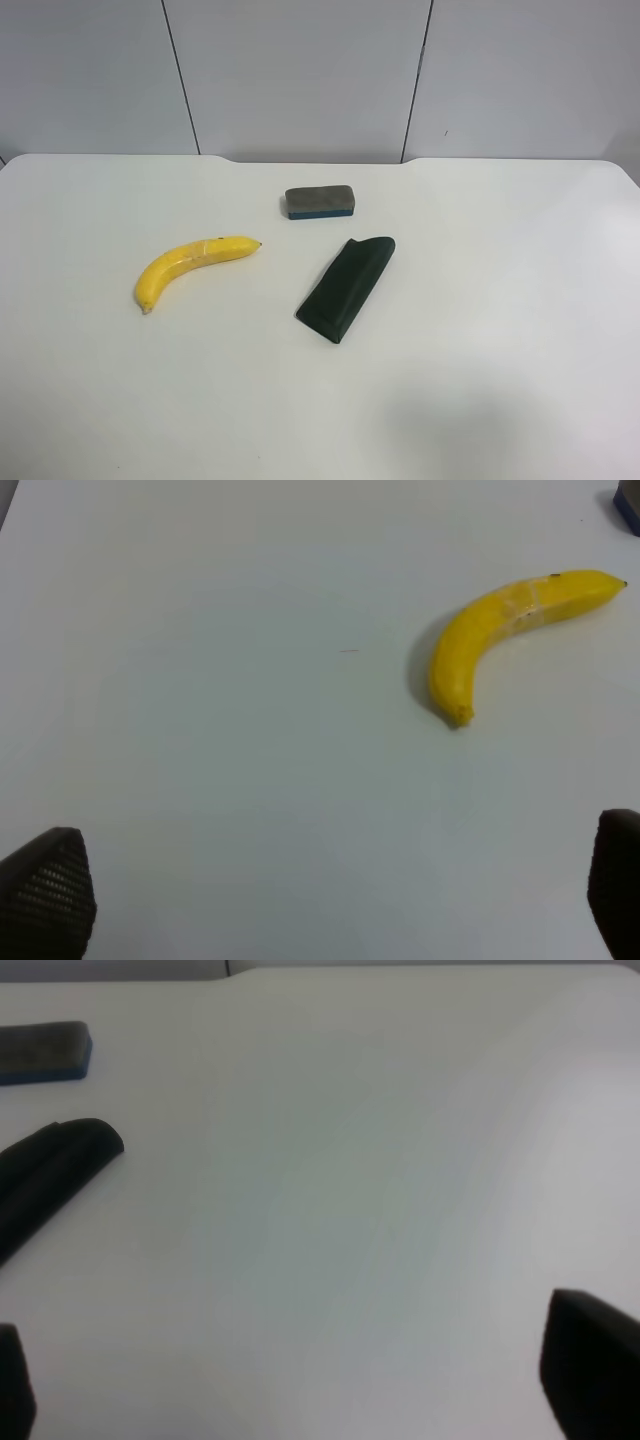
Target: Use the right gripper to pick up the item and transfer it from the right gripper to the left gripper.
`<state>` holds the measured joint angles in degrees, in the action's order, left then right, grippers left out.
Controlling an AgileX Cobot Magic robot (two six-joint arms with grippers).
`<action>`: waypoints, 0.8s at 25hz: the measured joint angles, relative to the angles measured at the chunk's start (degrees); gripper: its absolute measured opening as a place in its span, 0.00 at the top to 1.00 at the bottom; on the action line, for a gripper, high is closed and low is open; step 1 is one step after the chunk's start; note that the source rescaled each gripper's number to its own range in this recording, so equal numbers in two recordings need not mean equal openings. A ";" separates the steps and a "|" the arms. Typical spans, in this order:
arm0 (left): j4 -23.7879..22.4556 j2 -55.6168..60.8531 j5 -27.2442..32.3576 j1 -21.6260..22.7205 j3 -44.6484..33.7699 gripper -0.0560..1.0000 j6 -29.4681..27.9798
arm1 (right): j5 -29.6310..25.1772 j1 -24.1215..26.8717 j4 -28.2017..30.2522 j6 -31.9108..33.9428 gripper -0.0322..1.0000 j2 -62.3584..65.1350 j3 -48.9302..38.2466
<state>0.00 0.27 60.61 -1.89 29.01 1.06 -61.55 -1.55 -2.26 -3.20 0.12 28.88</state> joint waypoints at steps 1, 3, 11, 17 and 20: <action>0.00 0.00 0.00 0.00 0.00 0.00 0.00 | 0.00 0.00 0.00 0.00 0.00 0.00 0.00; 0.00 0.00 -0.03 0.00 0.00 0.00 0.00 | 0.00 0.00 0.00 0.00 0.00 0.00 0.00; 0.00 0.00 -0.03 0.00 0.00 0.00 0.00 | 0.00 0.00 0.00 0.00 0.00 0.00 0.00; 0.00 0.00 -0.07 0.00 0.00 0.00 0.00 | 0.00 0.00 0.00 0.00 0.00 0.00 0.00; 0.00 0.00 -0.07 0.00 0.00 0.00 0.00 | 0.00 0.00 0.00 0.00 0.00 0.00 0.00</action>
<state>0.00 0.27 60.54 -1.89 29.01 1.06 -61.55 -1.55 -2.26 -3.20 0.12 28.88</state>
